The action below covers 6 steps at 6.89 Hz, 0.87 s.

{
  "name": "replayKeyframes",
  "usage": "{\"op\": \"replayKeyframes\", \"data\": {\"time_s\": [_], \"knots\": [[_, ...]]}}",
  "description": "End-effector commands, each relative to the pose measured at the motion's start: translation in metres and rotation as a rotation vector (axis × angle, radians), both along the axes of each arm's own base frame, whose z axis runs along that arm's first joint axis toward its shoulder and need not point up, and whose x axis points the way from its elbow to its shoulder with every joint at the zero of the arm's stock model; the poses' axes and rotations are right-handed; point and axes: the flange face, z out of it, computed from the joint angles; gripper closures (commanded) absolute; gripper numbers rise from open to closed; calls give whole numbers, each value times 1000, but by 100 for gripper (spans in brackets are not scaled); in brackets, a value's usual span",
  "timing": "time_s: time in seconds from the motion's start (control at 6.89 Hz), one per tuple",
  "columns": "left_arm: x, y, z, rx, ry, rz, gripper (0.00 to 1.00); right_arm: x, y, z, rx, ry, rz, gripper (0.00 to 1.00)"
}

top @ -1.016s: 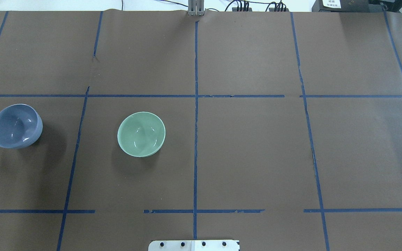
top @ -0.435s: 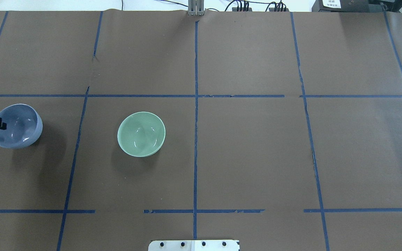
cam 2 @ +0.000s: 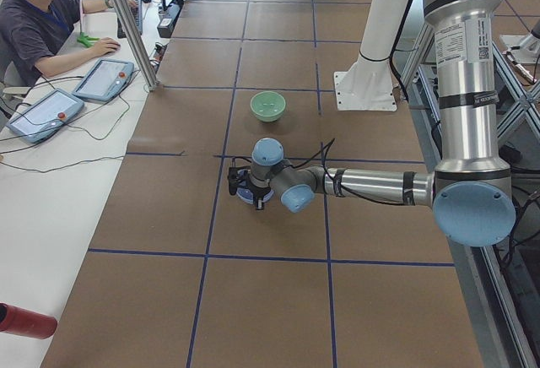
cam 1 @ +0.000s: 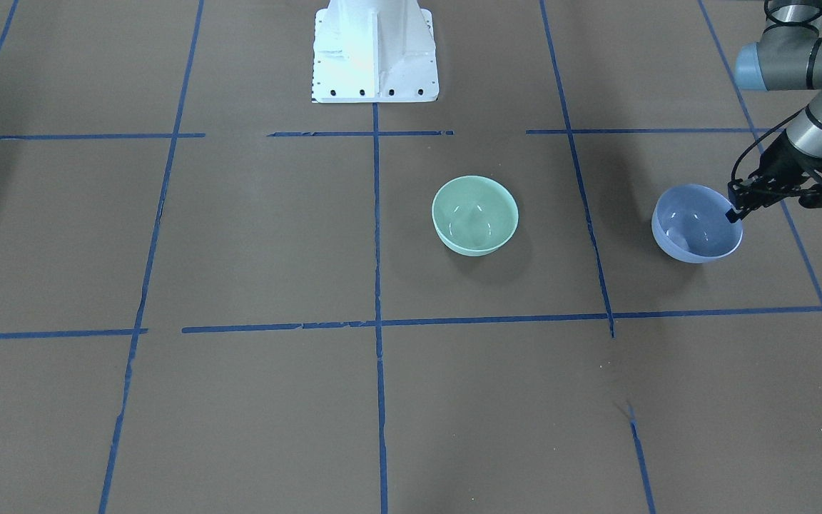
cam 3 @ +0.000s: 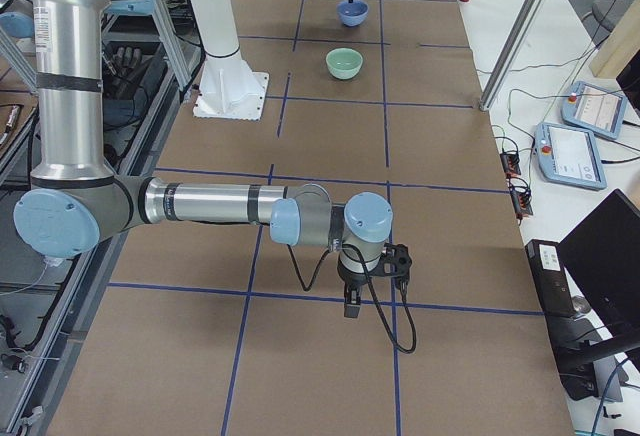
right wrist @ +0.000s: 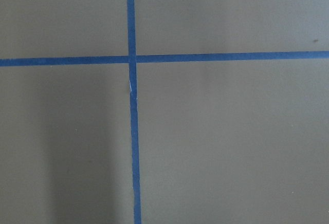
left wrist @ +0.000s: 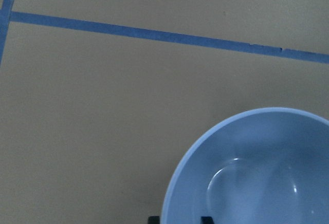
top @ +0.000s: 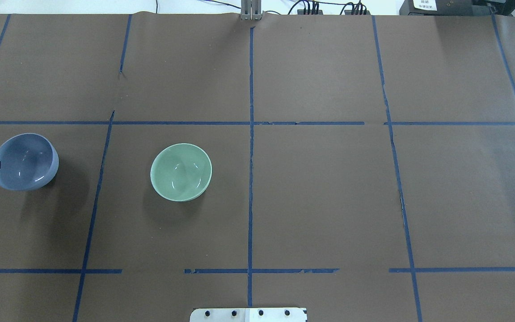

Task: Stack blue bowl on green bowl
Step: 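Lower the left gripper onto the blue bowl's rim and grasp it, then lift the blue bowl with the left gripper over the green bowl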

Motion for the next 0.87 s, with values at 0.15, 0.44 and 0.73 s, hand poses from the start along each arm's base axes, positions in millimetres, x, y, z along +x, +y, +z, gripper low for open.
{"op": "replayKeyframes", "data": {"time_s": [0.15,0.44,0.73], "knots": [[-6,4,-106,5,12,-7,100,-1,0,0,-1,0,0,0],[12,-7,-214,-146,76,-137,100,-1,0,0,0,0,-1,0],[127,-1,-315,-301,118,-95,100,0,-1,-1,1,0,0,0]]}}
